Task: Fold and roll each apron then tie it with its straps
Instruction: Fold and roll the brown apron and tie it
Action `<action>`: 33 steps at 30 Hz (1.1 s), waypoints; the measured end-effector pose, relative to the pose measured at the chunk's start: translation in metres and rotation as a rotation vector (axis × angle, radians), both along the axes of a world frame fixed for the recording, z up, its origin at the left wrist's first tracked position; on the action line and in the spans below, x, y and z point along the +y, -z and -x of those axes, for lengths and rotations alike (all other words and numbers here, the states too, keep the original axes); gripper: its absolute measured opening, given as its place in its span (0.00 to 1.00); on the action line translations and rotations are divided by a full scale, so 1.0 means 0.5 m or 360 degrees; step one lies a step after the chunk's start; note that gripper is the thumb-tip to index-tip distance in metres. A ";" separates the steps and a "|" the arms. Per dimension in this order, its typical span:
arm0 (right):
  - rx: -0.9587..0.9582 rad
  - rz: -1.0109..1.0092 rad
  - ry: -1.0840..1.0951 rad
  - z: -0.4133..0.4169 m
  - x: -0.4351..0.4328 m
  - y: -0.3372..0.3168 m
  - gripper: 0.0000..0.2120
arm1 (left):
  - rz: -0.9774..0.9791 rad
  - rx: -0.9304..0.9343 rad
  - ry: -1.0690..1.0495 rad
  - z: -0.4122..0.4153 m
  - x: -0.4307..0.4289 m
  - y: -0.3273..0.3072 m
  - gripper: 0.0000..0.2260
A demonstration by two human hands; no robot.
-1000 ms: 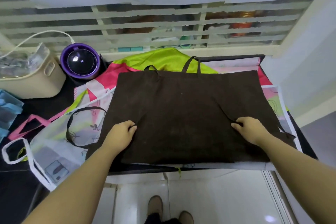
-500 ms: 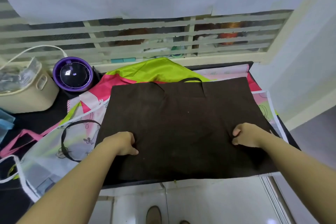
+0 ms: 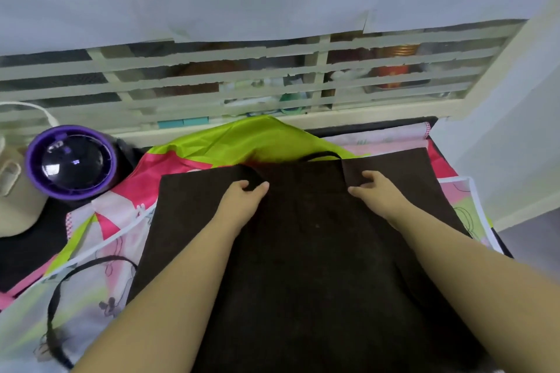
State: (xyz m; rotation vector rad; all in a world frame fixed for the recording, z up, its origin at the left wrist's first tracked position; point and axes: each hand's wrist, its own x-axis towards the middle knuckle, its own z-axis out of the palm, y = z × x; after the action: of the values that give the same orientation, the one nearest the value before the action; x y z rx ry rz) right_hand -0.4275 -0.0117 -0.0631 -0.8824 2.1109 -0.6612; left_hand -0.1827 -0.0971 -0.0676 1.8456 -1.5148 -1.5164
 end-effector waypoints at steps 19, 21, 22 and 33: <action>-0.0103 0.0320 -0.0260 -0.027 -0.137 -0.023 0.06 | -0.0418 0.0419 -0.0183 0.062 -0.095 -0.015 0.07; -0.0321 0.0284 -0.0319 -0.032 -0.141 -0.033 0.08 | -0.0332 0.0384 -0.0128 0.077 -0.100 -0.012 0.08; -0.0422 0.0275 -0.0316 -0.034 -0.144 -0.040 0.09 | -0.0292 0.0444 -0.0163 0.083 -0.101 -0.015 0.07; -0.0689 0.0737 -0.0179 0.000 -0.120 -0.105 0.11 | 0.0509 0.0566 0.0446 0.029 -0.082 -0.063 0.22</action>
State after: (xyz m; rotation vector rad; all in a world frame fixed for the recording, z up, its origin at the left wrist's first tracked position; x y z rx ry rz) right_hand -0.4274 -0.0718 -0.0106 -0.9871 1.5343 -1.1913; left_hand -0.1972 -0.1381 -0.0362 1.1563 -1.7618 -1.5097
